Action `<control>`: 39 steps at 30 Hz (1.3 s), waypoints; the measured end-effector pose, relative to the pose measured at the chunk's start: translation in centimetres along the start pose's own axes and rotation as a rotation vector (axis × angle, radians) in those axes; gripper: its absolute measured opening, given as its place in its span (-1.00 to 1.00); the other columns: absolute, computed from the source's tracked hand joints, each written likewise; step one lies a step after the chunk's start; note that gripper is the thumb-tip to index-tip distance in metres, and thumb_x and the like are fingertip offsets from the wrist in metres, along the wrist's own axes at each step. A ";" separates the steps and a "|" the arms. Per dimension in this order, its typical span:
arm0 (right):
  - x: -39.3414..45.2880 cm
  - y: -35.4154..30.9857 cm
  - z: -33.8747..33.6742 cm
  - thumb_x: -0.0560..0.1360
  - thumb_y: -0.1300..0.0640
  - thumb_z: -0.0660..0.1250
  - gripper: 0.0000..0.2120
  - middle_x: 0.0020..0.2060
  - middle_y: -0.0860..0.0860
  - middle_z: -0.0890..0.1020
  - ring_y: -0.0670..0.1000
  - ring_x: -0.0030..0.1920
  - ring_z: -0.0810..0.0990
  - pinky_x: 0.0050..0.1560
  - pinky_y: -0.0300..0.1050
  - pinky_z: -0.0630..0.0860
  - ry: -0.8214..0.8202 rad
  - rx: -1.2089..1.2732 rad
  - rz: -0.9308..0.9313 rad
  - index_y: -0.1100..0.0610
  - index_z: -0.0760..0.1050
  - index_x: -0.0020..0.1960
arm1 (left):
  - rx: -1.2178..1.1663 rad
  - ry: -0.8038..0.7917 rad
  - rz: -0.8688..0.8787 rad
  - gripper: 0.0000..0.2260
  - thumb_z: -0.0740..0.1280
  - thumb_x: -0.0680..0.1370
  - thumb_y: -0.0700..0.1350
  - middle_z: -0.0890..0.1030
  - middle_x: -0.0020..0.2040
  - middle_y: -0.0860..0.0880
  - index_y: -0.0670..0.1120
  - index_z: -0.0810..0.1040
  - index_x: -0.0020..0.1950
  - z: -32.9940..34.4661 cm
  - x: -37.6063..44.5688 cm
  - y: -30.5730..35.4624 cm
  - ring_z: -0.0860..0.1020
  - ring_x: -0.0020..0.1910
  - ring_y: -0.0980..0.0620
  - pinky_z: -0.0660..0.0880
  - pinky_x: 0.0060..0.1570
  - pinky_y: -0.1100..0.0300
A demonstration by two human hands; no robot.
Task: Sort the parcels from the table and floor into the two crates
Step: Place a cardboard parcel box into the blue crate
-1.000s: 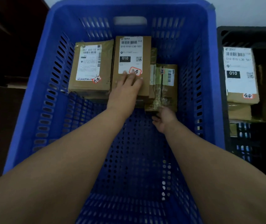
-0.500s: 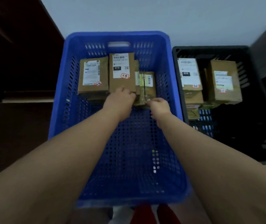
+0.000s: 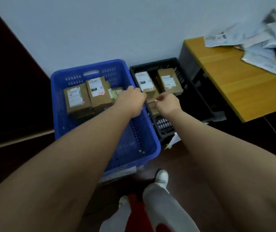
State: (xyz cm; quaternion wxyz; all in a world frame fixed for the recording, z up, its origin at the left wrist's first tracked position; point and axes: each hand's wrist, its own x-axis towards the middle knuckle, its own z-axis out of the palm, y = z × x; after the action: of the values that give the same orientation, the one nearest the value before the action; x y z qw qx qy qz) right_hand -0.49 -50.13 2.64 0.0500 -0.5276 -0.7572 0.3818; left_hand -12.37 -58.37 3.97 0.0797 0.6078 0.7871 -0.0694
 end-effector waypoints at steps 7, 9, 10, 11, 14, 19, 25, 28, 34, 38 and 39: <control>-2.3 2.2 -13.5 0.59 0.15 0.21 -0.69 0.23 0.12 0.56 0.15 0.19 0.53 0.07 -0.03 0.51 0.175 -0.190 -0.122 0.16 0.48 0.31 | 0.112 0.134 0.149 -0.71 0.24 0.58 -0.13 0.46 0.23 -0.11 -0.06 0.44 0.30 -10.4 3.8 9.3 0.37 0.25 -0.13 0.41 -0.08 -0.02; -2.6 3.5 -17.6 0.58 0.13 0.22 -0.72 0.18 0.13 0.59 0.15 0.16 0.54 0.04 -0.03 0.52 0.236 -0.211 -0.147 0.16 0.51 0.26 | 0.139 0.173 0.184 -0.73 0.22 0.59 -0.15 0.46 0.23 -0.10 -0.06 0.45 0.29 -13.1 5.0 12.6 0.37 0.25 -0.13 0.40 -0.08 0.01; -2.7 4.3 -19.8 0.58 0.12 0.23 -0.73 0.16 0.13 0.60 0.16 0.14 0.55 0.01 -0.04 0.51 0.267 -0.218 -0.147 0.15 0.52 0.24 | 0.149 0.198 0.203 -0.74 0.21 0.59 -0.15 0.47 0.23 -0.11 -0.06 0.45 0.28 -14.3 5.6 14.6 0.36 0.25 -0.13 0.40 -0.09 0.02; -2.8 5.3 -21.9 0.58 0.11 0.23 -0.73 0.16 0.14 0.59 0.17 0.14 0.55 -0.01 -0.05 0.50 0.295 -0.235 -0.146 0.15 0.52 0.24 | 0.160 0.222 0.223 -0.73 0.21 0.59 -0.14 0.47 0.23 -0.11 -0.06 0.45 0.28 -15.5 6.3 16.7 0.36 0.26 -0.13 0.40 -0.08 0.01; -3.2 9.4 -28.9 0.59 0.11 0.22 -0.69 0.23 0.14 0.55 0.18 0.17 0.53 0.04 0.00 0.52 0.349 -0.312 -0.147 0.14 0.49 0.30 | 0.189 0.268 0.260 -0.70 0.22 0.58 -0.14 0.45 0.26 -0.12 -0.04 0.45 0.32 -18.6 8.6 23.9 0.34 0.31 -0.14 0.46 0.03 -0.03; -4.4 17.6 -40.4 0.59 0.14 0.20 -0.74 0.14 0.18 0.57 0.20 0.11 0.53 0.04 0.13 0.54 0.442 -0.469 -0.142 0.23 0.53 0.19 | 0.201 0.359 0.358 -0.70 0.21 0.60 -0.13 0.46 0.24 -0.10 -0.05 0.45 0.34 -22.9 12.5 37.6 0.34 0.29 -0.13 0.38 -0.12 0.01; -5.0 27.2 -48.3 0.58 0.13 0.20 -0.76 0.11 0.15 0.55 0.18 0.17 0.48 0.04 0.06 0.54 0.448 -0.530 -0.075 0.17 0.53 0.18 | 0.240 0.331 0.445 -0.72 0.20 0.61 -0.08 0.47 0.24 -0.11 -0.05 0.48 0.31 -23.4 16.3 49.0 0.35 0.28 -0.13 0.41 -0.11 0.01; -4.4 31.2 -50.3 0.56 0.12 0.20 -0.75 0.12 0.13 0.56 0.18 0.17 0.50 0.04 0.06 0.55 0.423 -0.495 -0.008 0.14 0.55 0.16 | 0.287 0.301 0.470 -0.70 0.18 0.63 -0.05 0.47 0.25 -0.12 -0.04 0.47 0.34 -23.2 18.4 52.0 0.33 0.31 -0.14 0.48 -0.05 -0.02; -1.0 37.0 -53.3 0.54 0.15 0.19 -0.75 0.12 0.14 0.56 0.19 0.17 0.48 0.07 0.08 0.54 0.425 -0.426 0.059 0.16 0.54 0.16 | 0.273 0.296 0.530 -0.70 0.19 0.61 -0.02 0.48 0.24 -0.09 -0.04 0.50 0.31 -23.7 24.2 56.6 0.35 0.28 -0.12 0.45 -0.01 0.02; 3.4 39.7 -55.8 0.55 0.15 0.19 -0.75 0.11 0.13 0.57 0.17 0.15 0.50 0.07 0.08 0.55 0.401 -0.402 0.124 0.17 0.56 0.13 | 0.285 0.258 0.577 -0.69 0.19 0.60 -0.02 0.47 0.25 -0.10 -0.05 0.50 0.31 -23.3 29.6 58.8 0.35 0.27 -0.12 0.49 0.02 0.00; 4.6 40.2 -56.5 0.55 0.14 0.19 -0.75 0.11 0.12 0.57 0.16 0.15 0.51 0.07 0.08 0.55 0.396 -0.396 0.130 0.17 0.56 0.14 | 0.279 0.256 0.577 -0.69 0.20 0.60 -0.02 0.47 0.23 -0.10 -0.05 0.50 0.31 -23.2 31.1 59.4 0.35 0.26 -0.13 0.49 0.00 -0.01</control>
State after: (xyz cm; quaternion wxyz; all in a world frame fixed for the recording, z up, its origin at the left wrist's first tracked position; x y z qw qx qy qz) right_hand 55.09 -10.53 15.50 0.0685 -0.6389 -0.7570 0.1184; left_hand 36.46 -9.27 19.40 -0.0873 0.8141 0.5694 -0.0744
